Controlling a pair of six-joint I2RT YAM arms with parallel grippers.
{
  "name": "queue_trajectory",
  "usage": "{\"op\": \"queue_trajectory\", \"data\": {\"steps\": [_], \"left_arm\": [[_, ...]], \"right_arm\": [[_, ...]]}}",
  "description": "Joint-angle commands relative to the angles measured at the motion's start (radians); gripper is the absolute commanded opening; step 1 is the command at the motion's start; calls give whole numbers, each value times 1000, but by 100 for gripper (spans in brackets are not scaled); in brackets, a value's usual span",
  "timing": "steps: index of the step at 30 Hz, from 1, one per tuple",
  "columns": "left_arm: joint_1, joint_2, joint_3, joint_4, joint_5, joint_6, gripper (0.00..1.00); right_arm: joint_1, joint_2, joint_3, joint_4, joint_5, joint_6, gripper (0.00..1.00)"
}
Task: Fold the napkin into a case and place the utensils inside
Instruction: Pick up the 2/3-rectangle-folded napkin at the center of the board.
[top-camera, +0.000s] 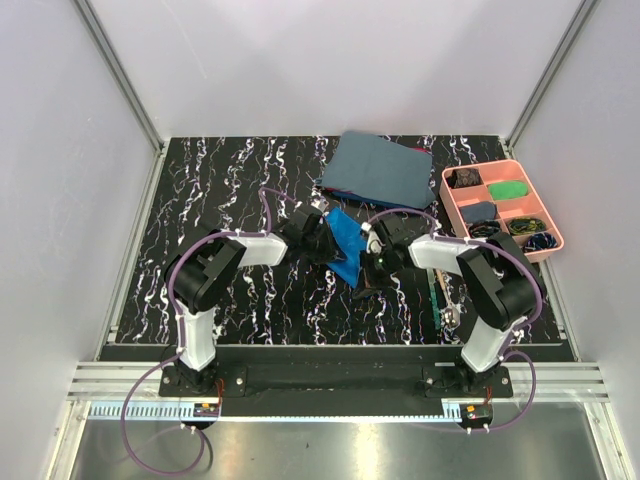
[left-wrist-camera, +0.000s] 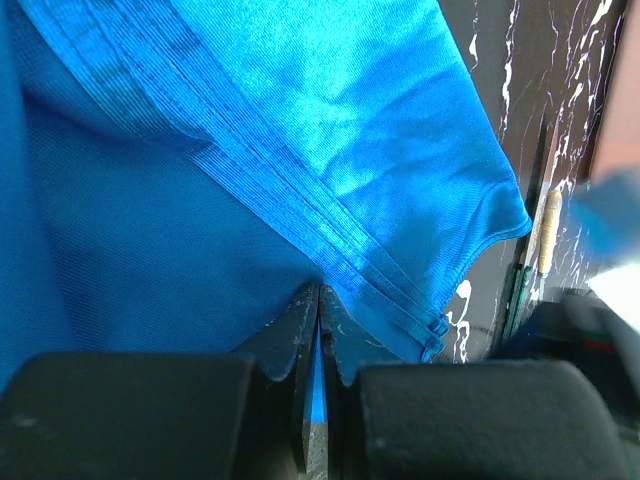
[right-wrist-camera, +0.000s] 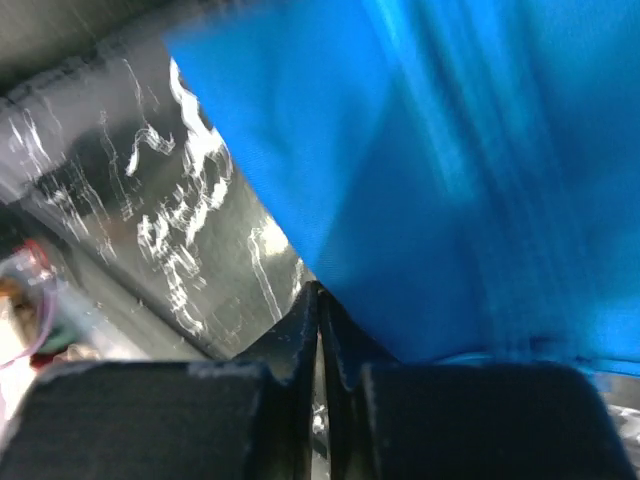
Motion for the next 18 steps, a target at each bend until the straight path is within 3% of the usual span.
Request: {"op": "queue_trajectory", "data": {"steps": [1, 6, 10, 18], "left_arm": [[10, 4, -7, -34, -33, 40, 7], [13, 15, -16, -24, -13, 45, 6], [13, 3, -34, -17, -14, 45, 6], [14, -19, -45, -24, -22, 52, 5]], "right_arm": [[-2, 10, -48, 60, 29, 13, 7], [-2, -71, -68, 57, -95, 55, 6], [-4, -232, 9, -76, -42, 47, 13], [-23, -85, 107, -118, 30, -25, 10]]}}
